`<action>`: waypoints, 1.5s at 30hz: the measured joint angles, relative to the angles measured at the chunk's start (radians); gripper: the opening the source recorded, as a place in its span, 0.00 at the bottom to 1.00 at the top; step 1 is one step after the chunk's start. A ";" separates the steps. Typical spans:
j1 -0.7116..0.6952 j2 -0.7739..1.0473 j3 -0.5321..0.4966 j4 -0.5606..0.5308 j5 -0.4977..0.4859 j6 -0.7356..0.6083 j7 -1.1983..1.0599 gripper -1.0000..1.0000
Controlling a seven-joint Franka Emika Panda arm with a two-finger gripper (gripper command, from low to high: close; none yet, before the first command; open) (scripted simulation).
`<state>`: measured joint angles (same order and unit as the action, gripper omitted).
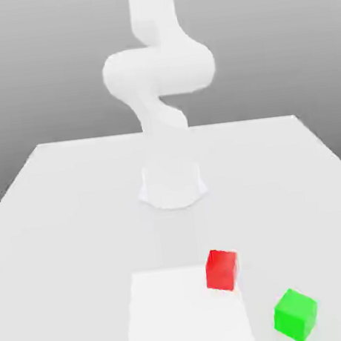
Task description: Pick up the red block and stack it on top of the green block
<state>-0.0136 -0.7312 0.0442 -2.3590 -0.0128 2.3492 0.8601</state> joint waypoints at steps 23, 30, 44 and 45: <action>-0.037 0.773 0.205 -0.486 -0.033 0.548 0.500 0.50; 0.042 0.922 0.086 -0.469 -0.185 0.670 0.609 0.50; 0.013 0.830 0.143 -0.479 -0.083 0.596 0.539 0.00; 0.012 0.810 0.151 -0.482 -0.060 0.579 0.522 0.00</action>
<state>-0.0019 0.0785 0.1948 -2.8409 -0.0731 2.9282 1.3820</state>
